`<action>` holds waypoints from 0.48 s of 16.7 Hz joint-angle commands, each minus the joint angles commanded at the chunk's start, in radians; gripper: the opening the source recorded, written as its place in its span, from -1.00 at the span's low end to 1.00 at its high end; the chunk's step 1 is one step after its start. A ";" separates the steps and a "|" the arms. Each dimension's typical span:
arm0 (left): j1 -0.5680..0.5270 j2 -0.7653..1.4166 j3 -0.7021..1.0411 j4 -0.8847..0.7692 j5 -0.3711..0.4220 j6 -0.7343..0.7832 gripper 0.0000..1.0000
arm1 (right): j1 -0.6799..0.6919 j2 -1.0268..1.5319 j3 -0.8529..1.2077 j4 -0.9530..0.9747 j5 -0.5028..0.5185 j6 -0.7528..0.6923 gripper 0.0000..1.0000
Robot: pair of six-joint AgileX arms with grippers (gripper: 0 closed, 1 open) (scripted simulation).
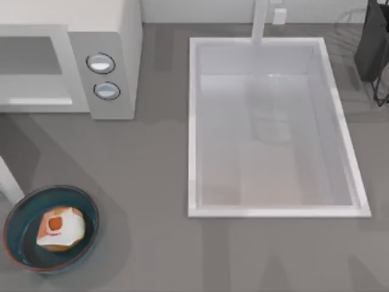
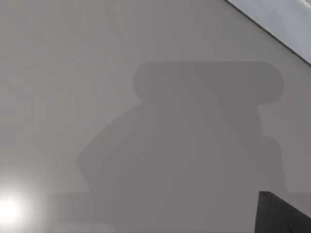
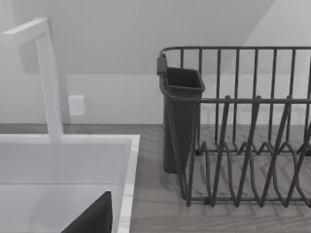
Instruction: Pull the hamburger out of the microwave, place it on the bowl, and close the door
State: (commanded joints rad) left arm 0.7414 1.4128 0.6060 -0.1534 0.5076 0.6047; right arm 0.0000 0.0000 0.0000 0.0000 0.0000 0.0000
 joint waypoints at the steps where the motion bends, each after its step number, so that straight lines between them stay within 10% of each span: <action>1: -0.052 -0.046 -0.034 0.012 -0.026 -0.042 -1.00 | 0.000 0.000 0.000 0.000 0.000 0.000 1.00; 8: -0.213 -0.199 -0.166 0.059 -0.125 -0.193 -1.00 | 0.000 0.000 0.000 0.000 0.000 0.000 1.00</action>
State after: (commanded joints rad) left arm 0.5284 1.2140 0.4398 -0.0945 0.3828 0.4120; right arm 0.0000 0.0000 0.0000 0.0000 0.0000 0.0000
